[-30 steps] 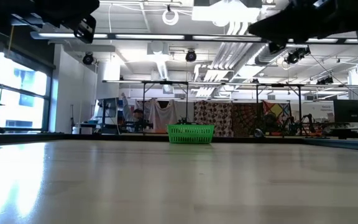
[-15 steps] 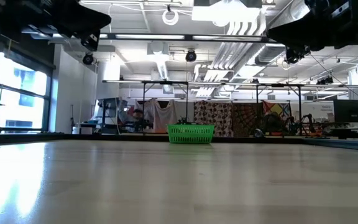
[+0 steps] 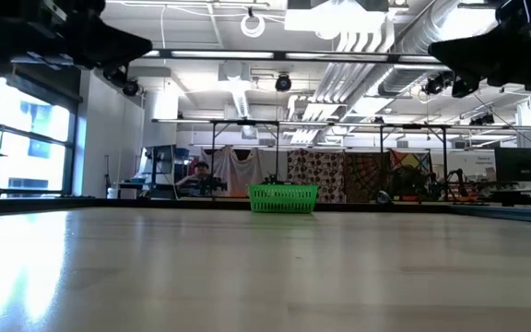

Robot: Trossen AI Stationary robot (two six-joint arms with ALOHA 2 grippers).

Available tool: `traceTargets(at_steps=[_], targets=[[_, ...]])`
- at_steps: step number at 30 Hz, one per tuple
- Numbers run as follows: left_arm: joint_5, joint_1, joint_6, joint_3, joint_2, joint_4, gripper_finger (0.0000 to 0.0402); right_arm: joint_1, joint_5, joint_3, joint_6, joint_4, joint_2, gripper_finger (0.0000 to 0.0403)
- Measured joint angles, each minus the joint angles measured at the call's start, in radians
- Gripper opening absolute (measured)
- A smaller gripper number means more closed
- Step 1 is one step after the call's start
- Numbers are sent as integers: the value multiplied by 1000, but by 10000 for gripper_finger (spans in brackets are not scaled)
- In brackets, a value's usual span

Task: Sort rubber bands into baskets
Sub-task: Return to Home Position

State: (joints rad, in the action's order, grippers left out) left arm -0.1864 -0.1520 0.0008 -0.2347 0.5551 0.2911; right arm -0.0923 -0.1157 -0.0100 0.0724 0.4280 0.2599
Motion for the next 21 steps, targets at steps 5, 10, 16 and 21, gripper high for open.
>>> traceTargets(at_steps=[5,10,16,21], targets=[[46,0,-23,58,-165,-54,0,1,-63,-1,-5,-182,-148,0],[93,0,-26,61,-349,-260,0,1,-63,-2,-12,-292,-259,0],[138,0,-26,63,-551,-459,0,1,-88,-2,-10,-323,-258,0],[143,-7,-8,71,-552,-450,0,3,-102,-2,6,-327,-260,0]])
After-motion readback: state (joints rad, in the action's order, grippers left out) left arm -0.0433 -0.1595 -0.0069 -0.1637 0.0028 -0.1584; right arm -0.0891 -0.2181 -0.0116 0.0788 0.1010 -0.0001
